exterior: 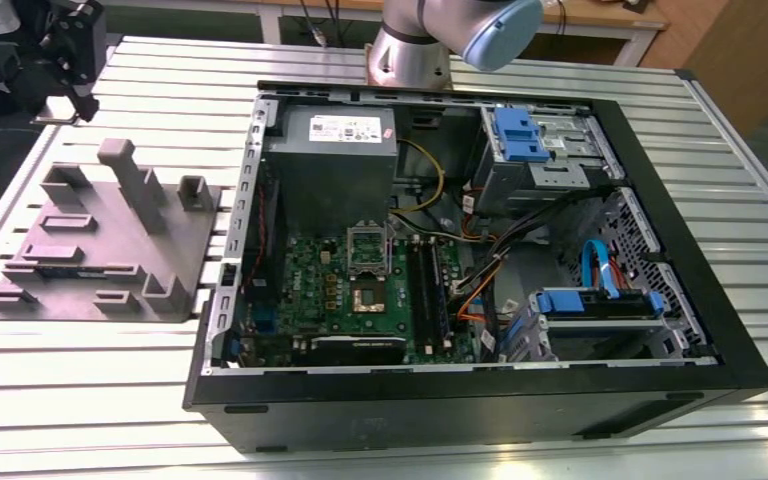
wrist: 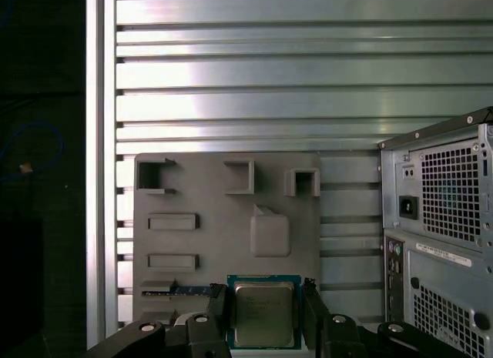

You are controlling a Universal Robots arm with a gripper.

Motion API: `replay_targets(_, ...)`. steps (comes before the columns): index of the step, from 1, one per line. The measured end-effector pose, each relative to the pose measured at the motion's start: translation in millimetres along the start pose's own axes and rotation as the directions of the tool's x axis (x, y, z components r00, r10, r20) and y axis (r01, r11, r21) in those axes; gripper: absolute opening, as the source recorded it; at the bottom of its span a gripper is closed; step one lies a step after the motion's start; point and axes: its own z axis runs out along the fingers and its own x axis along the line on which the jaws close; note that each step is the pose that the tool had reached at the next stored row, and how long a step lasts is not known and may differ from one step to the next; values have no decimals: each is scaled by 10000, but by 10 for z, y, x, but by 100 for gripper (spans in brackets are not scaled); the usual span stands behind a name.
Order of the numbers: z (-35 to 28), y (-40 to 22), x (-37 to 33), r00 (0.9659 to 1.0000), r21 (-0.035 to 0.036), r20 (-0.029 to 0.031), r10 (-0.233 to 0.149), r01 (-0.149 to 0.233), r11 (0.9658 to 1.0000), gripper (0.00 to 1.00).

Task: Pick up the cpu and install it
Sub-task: 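Pick up the cpu and move it towards the insertion slot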

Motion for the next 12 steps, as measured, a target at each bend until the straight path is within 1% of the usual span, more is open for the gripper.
replay_targets(11, 0, 1, -22, 10000, 1, -1, 0, 0, 10000, 47)
replay_targets(12, 0, 2, -43, 10000, 1, -1, 0, 0, 10000, 47)
